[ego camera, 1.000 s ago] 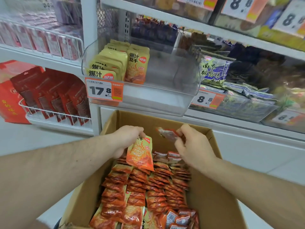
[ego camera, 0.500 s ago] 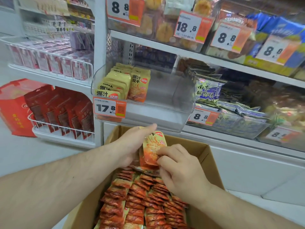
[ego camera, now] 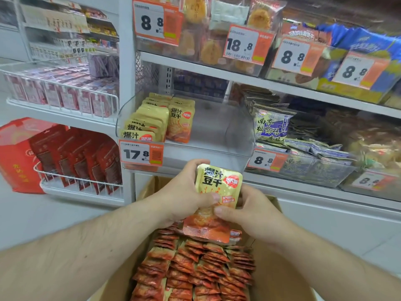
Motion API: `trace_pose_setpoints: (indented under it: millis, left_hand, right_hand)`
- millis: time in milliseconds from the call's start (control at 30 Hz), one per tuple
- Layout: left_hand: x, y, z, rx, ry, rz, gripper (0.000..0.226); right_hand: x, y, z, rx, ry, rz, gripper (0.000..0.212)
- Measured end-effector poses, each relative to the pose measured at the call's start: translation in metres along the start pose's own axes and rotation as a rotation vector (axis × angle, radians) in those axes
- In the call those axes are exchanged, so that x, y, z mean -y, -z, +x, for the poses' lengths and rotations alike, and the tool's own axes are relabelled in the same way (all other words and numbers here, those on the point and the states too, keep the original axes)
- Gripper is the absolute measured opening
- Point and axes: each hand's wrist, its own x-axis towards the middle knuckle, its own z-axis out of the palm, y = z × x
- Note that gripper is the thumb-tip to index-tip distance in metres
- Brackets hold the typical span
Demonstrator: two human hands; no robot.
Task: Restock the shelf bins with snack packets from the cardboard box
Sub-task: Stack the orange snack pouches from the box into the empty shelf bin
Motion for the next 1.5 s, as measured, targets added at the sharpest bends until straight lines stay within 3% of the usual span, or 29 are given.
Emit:
trace_pose_setpoints:
  millis: [167,233,300,367,467,567,667,900,1033,1267,1500]
  left_hand:
    - [-0.010,0.010,0.010,-0.055,-0.046,0.031,0.049]
    - [-0.015,0.019,0.017,-0.230,-0.135,0.201,0.057]
    - [-0.019,0.032,0.021,-0.485,-0.293,0.403,0.044]
    - [-0.017,0.045,0.025,-0.636,-0.412,0.652,0.042]
    - [-0.010,0.054,0.035,-0.568,-0.284,1.127,0.060]
    - [-0.002,0.057,0.048,-0.473,-0.121,1.357,0.072]
    - [0.003,0.060,0.056,-0.427,-0.056,1.389,0.073]
    - [0.014,0.062,0.058,-0.446,-0.100,1.367,0.065]
    - [0.014,0.061,0.057,-0.450,-0.117,1.333,0.062]
    - [0.013,0.062,0.057,-0.436,-0.118,1.325,0.064]
    - [0.015,0.061,0.058,-0.435,-0.108,1.344,0.066]
  right_hand:
    - [0.014,0.000,0.010,-0.002,-0.059,0.133,0.018]
    - [0.026,0.004,0.021,-0.047,-0.073,0.145,0.016]
    - [0.042,0.013,0.038,-0.142,-0.059,0.071,0.015]
    - [0.061,0.022,0.061,-0.235,-0.004,0.035,0.017]
    - [0.088,0.025,0.103,-0.330,0.099,-0.002,0.023]
    - [0.098,0.018,0.162,-0.358,0.103,-0.072,0.027]
    - [0.087,0.006,0.219,-0.352,0.021,-0.162,0.028]
    - [0.064,-0.029,0.283,-0.334,-0.093,-0.250,0.036]
    - [0.065,-0.043,0.287,-0.327,-0.114,-0.374,0.046]
    - [0.069,-0.047,0.285,-0.381,-0.110,-0.552,0.041]
    - [0.069,-0.049,0.285,-0.297,-0.114,-0.464,0.031]
